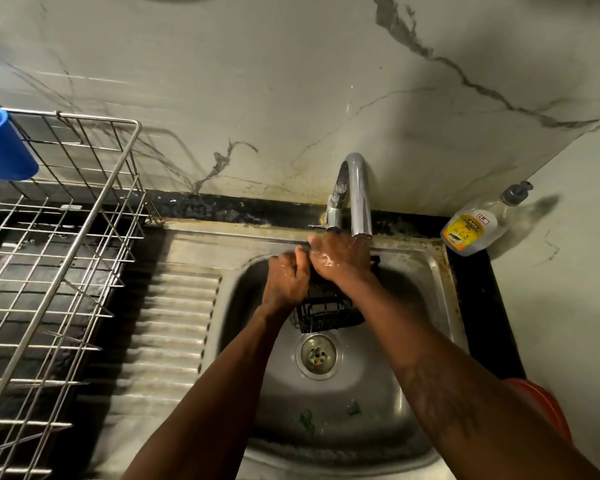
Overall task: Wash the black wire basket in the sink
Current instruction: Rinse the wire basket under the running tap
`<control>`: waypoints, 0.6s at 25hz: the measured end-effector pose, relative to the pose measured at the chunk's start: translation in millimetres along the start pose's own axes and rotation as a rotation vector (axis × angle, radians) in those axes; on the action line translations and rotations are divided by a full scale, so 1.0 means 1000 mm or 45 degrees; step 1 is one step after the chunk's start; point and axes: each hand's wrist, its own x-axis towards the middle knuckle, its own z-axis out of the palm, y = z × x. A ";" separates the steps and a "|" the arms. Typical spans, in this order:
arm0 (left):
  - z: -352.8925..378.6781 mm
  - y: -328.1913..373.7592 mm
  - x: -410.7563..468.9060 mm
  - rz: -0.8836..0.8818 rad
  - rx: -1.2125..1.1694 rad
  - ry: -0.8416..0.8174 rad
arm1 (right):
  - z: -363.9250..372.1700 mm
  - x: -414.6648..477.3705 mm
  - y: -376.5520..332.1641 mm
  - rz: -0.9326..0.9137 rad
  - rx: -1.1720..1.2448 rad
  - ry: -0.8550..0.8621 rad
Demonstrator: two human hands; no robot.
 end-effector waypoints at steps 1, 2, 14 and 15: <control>-0.002 -0.007 0.003 -0.014 -0.032 0.022 | 0.005 -0.014 -0.005 -0.121 -0.053 0.151; -0.001 -0.011 0.005 -0.022 -0.089 0.016 | 0.010 -0.031 -0.007 -0.190 -0.030 0.271; 0.001 0.005 -0.001 -0.098 -0.101 -0.095 | -0.006 -0.024 0.032 0.177 -0.037 0.123; 0.002 0.006 0.003 -0.116 -0.069 -0.094 | -0.009 -0.018 0.029 0.271 -0.048 0.060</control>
